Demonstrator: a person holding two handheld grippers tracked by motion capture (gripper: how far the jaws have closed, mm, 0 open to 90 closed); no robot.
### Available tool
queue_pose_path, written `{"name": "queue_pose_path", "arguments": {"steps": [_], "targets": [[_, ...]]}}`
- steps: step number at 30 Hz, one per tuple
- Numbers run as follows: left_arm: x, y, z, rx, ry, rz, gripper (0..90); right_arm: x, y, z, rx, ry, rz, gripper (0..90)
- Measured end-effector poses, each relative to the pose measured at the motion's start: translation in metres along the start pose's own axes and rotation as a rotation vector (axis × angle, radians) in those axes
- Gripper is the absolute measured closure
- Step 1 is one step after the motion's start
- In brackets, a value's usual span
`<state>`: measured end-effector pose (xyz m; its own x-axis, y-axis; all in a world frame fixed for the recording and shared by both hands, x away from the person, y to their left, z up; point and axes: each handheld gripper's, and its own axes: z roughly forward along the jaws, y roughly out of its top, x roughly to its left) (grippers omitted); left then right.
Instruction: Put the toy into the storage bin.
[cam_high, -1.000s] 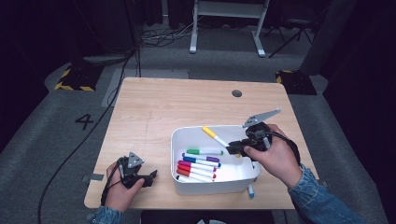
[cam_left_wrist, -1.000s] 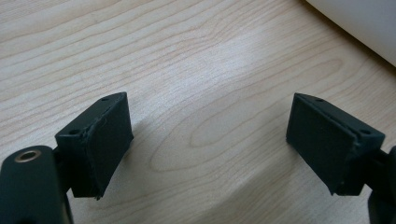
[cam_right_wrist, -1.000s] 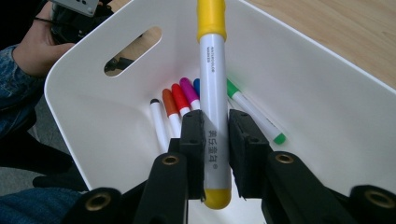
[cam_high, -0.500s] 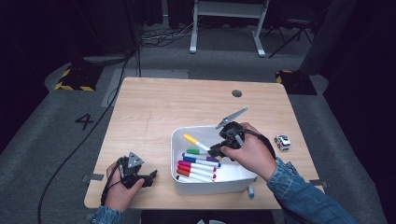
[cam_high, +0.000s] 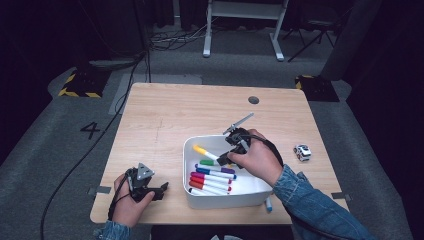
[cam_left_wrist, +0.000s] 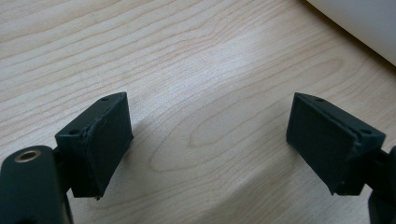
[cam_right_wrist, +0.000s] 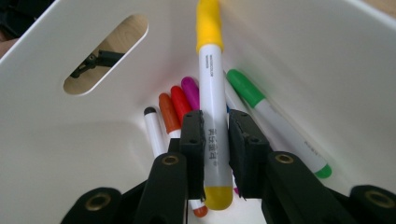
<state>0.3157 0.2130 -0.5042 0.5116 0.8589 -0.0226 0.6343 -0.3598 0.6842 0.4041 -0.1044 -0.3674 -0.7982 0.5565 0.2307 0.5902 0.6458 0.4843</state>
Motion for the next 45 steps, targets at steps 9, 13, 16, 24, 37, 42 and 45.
{"name": "queue_pose_path", "arguments": {"steps": [9, 13, 16, 24, 37, 42, 45], "targets": [[0.000, 0.000, 0.000, 0.000, -0.002, 0.000, 14.4, 0.004, 0.012, 0.005, -0.042, -0.020, -0.027, 76.5], [0.000, 0.000, 0.000, -0.001, -0.003, -0.001, 14.4, 0.009, 0.016, 0.013, -0.073, -0.061, -0.062, 76.5], [0.000, 0.000, 0.000, 0.000, -0.005, -0.001, 14.4, 0.011, 0.018, 0.019, -0.068, -0.067, -0.081, 76.5], [0.000, 0.000, 0.000, -0.001, -0.001, 0.001, 14.3, 0.011, 0.019, 0.036, -0.036, -0.116, -0.135, 76.5], [0.000, 0.000, 0.000, -0.001, -0.003, 0.001, 14.3, 0.013, 0.008, 0.029, -0.091, -0.097, -0.166, 58.7], [0.000, 0.000, 0.000, -0.001, -0.004, 0.000, 14.3, 0.015, -0.001, 0.012, -0.122, -0.100, -0.141, 55.8], [0.000, 0.000, 0.000, -0.001, -0.002, 0.001, 14.3, 0.011, -0.012, -0.005, -0.173, -0.096, -0.129, 54.1]]}}
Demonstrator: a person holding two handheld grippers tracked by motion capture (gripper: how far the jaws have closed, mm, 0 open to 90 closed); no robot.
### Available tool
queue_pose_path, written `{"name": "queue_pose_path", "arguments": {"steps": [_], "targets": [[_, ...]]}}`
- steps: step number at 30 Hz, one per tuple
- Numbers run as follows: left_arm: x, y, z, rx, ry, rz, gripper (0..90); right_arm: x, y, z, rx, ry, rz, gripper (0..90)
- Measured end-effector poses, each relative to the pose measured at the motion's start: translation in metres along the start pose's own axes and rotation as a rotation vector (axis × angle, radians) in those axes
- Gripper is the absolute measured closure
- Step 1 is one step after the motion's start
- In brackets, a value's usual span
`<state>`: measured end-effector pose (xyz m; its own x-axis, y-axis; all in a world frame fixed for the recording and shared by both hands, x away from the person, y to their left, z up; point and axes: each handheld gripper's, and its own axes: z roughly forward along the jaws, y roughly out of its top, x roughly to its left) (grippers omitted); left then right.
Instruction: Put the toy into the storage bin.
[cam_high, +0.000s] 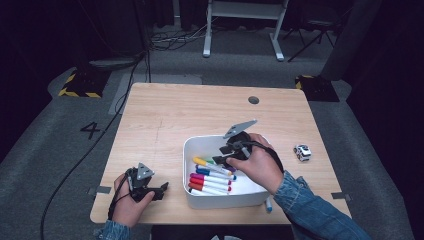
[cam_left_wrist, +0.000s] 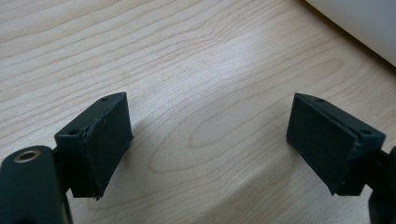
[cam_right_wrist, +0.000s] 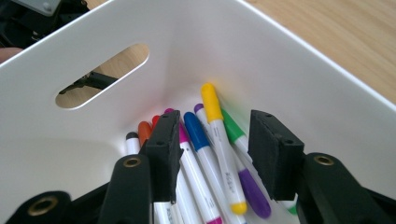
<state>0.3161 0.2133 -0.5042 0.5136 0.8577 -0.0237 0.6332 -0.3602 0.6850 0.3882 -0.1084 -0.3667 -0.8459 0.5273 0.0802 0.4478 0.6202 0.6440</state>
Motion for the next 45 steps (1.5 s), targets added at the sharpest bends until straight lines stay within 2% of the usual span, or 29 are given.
{"name": "queue_pose_path", "arguments": {"steps": [1, 3, 4, 5, 7, 11, 13, 15, 17, 19, 20, 23, 24, 25, 27, 28, 30, 35, 45], "targets": [[0.000, 0.000, 0.000, 0.000, -0.001, -0.001, 14.3, -0.002, -0.002, -0.004, -0.013, -0.003, 0.000, 53.5], [0.000, 0.000, 0.000, 0.000, -0.004, -0.002, 14.3, -0.009, -0.014, -0.025, -0.049, -0.016, 0.034, 52.0], [0.000, 0.000, 0.000, 0.000, -0.004, -0.002, 14.3, -0.009, -0.014, -0.025, -0.049, -0.016, 0.034, 52.0], [0.000, 0.000, 0.000, 0.000, -0.002, -0.001, 14.3, -0.015, -0.022, -0.038, -0.081, -0.026, 0.060, 51.4], [0.000, 0.000, 0.000, -0.002, -0.004, -0.001, 14.3, -0.018, -0.025, -0.042, -0.090, -0.033, 0.069, 51.4], [0.000, 0.000, 0.000, -0.001, -0.008, -0.003, 14.3, -0.031, -0.043, -0.070, -0.129, -0.071, 0.115, 50.5], [0.000, 0.000, 0.001, 0.001, -0.013, -0.005, 14.3, -0.036, -0.057, -0.089, -0.147, -0.102, 0.148, 49.5], [0.000, 0.000, 0.001, -0.002, -0.005, -0.004, 14.3, -0.041, -0.068, -0.101, -0.164, -0.121, 0.169, 49.5], [0.000, 0.000, 0.001, -0.002, -0.006, -0.004, 14.3, -0.043, -0.074, -0.107, -0.169, -0.130, 0.178, 49.2], [0.000, 0.000, 0.001, -0.002, -0.006, -0.004, 14.3, -0.050, -0.090, -0.120, -0.184, -0.154, 0.222, 49.1], [0.000, 0.000, 0.001, 0.001, -0.008, -0.004, 14.3, -0.050, -0.090, -0.120, -0.184, -0.154, 0.222, 49.1], [0.000, 0.000, 0.001, 0.001, -0.009, -0.004, 14.3, -0.061, -0.112, -0.132, -0.184, -0.180, 0.268, 48.5], [0.000, 0.000, 0.001, 0.001, -0.009, -0.004, 14.3, -0.061, -0.112, -0.132, -0.184, -0.180, 0.268, 48.5], [0.000, 0.000, 0.001, -0.002, -0.004, -0.005, 14.3, -0.066, -0.122, -0.134, -0.181, -0.187, 0.297, 48.2], [0.000, 0.001, 0.001, -0.002, -0.004, -0.005, 14.3, -0.068, -0.126, -0.134, -0.177, -0.190, 0.301, 48.1], [0.000, 0.001, 0.001, -0.002, -0.002, -0.005, 14.3, -0.072, -0.137, -0.131, -0.172, -0.190, 0.323, 47.4], [0.000, 0.001, 0.001, 0.001, -0.005, -0.005, 14.3, -0.073, -0.140, -0.129, -0.168, -0.194, 0.331, 47.3], [0.000, 0.001, 0.001, -0.002, -0.005, -0.006, 14.3, -0.074, -0.168, -0.102, -0.135, -0.187, 0.358, 46.1], [0.000, 0.001, 0.001, -0.002, -0.005, -0.006, 14.3, -0.071, -0.196, -0.051, -0.088, -0.162, 0.369, 43.4]]}}
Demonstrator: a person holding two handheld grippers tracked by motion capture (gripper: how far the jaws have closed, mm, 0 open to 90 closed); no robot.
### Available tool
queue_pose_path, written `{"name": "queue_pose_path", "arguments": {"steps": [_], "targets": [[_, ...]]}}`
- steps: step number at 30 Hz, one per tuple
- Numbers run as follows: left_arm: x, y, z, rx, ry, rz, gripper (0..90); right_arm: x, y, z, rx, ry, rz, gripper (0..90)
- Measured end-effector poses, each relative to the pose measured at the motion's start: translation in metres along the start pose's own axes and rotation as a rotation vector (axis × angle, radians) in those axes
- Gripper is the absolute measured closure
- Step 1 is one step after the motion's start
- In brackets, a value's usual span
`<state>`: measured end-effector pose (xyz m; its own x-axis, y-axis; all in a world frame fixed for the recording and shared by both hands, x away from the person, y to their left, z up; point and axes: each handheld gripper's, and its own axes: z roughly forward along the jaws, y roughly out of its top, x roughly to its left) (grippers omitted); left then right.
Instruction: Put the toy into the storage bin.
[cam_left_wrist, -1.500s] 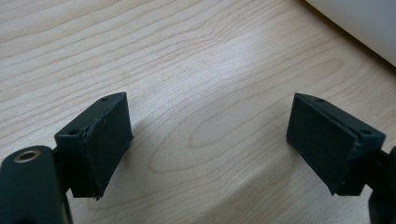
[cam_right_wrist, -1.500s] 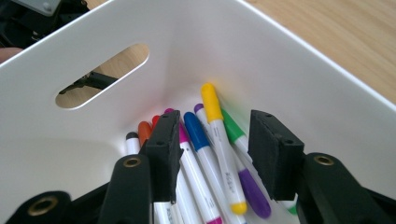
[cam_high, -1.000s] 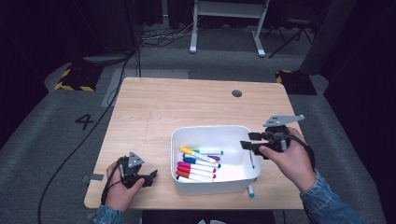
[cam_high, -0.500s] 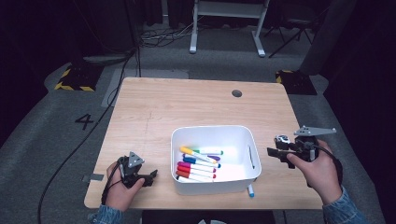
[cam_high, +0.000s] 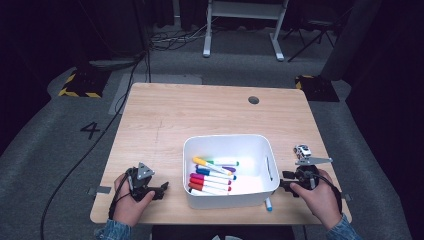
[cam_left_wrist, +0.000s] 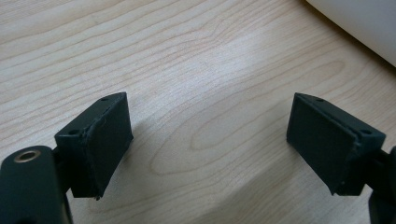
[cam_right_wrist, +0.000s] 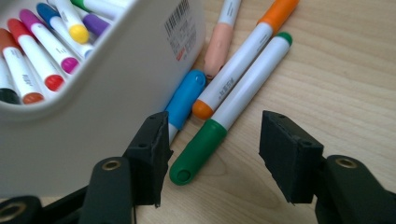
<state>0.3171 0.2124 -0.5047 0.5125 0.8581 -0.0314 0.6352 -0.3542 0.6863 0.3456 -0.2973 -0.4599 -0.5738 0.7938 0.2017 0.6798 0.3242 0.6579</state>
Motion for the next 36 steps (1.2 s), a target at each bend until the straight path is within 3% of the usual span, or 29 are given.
{"name": "queue_pose_path", "arguments": {"steps": [8, 15, 19, 21, 22, 25, 36], "targets": [[0.000, 0.000, 0.000, 0.000, 0.000, 0.000, 14.3, -0.001, -0.012, 0.022, 0.016, -0.017, -0.014, 42.9], [0.000, 0.000, 0.000, 0.000, 0.000, 0.000, 14.3, -0.003, -0.015, 0.022, 0.012, -0.058, -0.022, 47.2], [0.000, 0.000, 0.000, 0.000, 0.000, -0.001, 14.3, -0.013, -0.020, 0.015, 0.014, -0.135, -0.021, 57.4], [0.000, 0.000, 0.000, 0.000, 0.000, 0.000, 14.3, -0.014, -0.021, 0.013, 0.016, -0.147, -0.016, 59.6], [0.000, 0.000, 0.000, -0.001, 0.000, -0.001, 14.3, -0.019, -0.023, 0.009, 0.014, -0.179, 0.006, 68.6], [0.000, 0.000, 0.000, 0.000, 0.000, 0.000, 14.3, -0.022, -0.025, 0.007, 0.008, -0.188, 0.021, 74.3], [0.000, 0.000, 0.000, 0.000, 0.000, 0.000, 14.3, -0.026, -0.030, 0.005, -0.034, -0.180, 0.057, 74.9]]}}
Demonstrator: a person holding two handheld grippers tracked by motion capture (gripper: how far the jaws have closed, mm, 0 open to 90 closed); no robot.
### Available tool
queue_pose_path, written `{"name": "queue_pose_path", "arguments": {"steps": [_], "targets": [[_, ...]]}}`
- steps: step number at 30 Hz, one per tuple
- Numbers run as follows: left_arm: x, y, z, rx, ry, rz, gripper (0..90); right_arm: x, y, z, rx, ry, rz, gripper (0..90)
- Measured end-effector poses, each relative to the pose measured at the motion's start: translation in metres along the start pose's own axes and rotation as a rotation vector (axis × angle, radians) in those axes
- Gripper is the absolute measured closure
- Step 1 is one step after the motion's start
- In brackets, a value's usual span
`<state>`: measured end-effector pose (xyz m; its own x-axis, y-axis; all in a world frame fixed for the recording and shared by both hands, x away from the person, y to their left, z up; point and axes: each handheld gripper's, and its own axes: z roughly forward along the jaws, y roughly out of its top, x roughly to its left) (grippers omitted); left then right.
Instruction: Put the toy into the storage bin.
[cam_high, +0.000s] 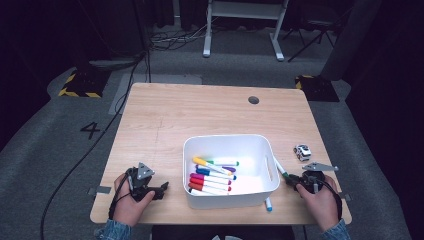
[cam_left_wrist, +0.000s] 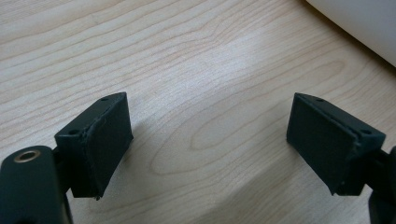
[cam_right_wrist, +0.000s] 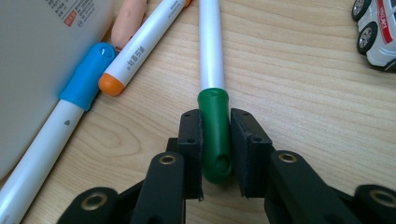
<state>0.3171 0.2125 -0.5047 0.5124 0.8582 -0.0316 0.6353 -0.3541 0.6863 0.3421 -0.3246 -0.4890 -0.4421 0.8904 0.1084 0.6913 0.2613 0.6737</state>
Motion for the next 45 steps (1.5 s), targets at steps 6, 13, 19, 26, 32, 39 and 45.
{"name": "queue_pose_path", "arguments": {"steps": [6, 13, 19, 26, 32, 39, 45], "targets": [[0.000, 0.000, 0.000, 0.001, 0.001, 0.000, 14.4, -0.001, 0.000, 0.000, -0.001, 0.005, -0.001, 75.1], [0.000, 0.000, 0.000, 0.001, 0.001, 0.000, 14.4, -0.003, 0.002, -0.007, 0.007, 0.016, -0.002, 75.1], [0.000, 0.000, 0.000, 0.001, 0.001, 0.000, 14.3, -0.001, 0.015, -0.031, -0.019, 0.031, -0.024, 75.1], [0.000, 0.000, 0.000, -0.001, 0.000, 0.000, 14.4, -0.003, 0.036, -0.060, -0.050, 0.097, -0.024, 75.1], [0.000, 0.000, 0.000, -0.001, 0.002, 0.000, 14.5, -0.001, 0.053, -0.080, -0.078, 0.109, -0.044, 75.1], [0.000, 0.000, 0.000, -0.002, 0.003, -0.001, 14.7, 0.018, 0.081, -0.104, -0.107, 0.189, -0.099, 75.1], [0.000, 0.000, 0.000, -0.001, 0.001, -0.001, 14.7, 0.043, 0.100, -0.104, -0.081, 0.264, -0.156, 75.1]]}}
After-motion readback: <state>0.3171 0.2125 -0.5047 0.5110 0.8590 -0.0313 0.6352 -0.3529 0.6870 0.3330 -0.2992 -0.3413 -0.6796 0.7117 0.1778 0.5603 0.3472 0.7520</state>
